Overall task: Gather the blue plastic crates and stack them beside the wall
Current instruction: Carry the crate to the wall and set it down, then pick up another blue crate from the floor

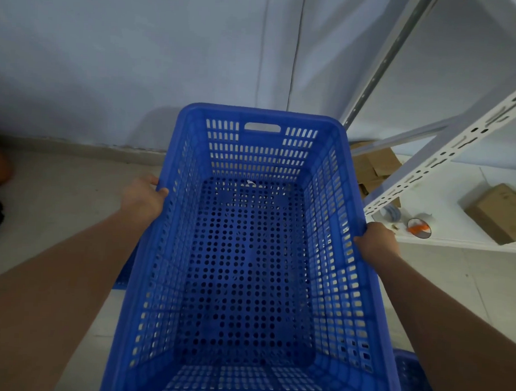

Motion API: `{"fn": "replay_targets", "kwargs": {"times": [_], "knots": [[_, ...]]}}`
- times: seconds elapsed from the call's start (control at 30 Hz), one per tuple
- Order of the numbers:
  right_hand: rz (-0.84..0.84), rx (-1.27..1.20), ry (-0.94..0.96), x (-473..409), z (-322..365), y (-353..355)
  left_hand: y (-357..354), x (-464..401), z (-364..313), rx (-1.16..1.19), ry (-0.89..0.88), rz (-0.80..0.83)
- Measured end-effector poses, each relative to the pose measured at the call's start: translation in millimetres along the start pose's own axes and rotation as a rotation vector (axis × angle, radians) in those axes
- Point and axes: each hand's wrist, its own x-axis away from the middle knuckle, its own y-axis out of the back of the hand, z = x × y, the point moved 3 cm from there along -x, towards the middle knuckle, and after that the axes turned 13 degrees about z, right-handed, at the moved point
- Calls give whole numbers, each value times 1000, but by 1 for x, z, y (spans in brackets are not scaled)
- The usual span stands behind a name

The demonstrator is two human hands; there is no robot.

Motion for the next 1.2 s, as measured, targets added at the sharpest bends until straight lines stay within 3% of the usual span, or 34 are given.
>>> {"fn": "replay_targets", "kwargs": {"times": [0.13, 0.33, 0.5, 0.67, 0.97, 1.2], "knots": [[79, 45, 30, 16, 3, 2, 11, 12, -19, -262, -117, 26], [56, 140, 59, 65, 8, 14, 9, 65, -85, -421, -348, 73], [15, 71, 174, 106, 18, 72, 7, 128, -163, -475, -463, 149], [-80, -10, 133, 159, -8, 146, 4, 208, -247, -542, -608, 160], [-276, -132, -28, 250, -152, 253, -65, 362, -366, -639, -935, 284], [-321, -217, -238, 296, -324, 248, -177, 485, -392, -789, -1103, 329]]}}
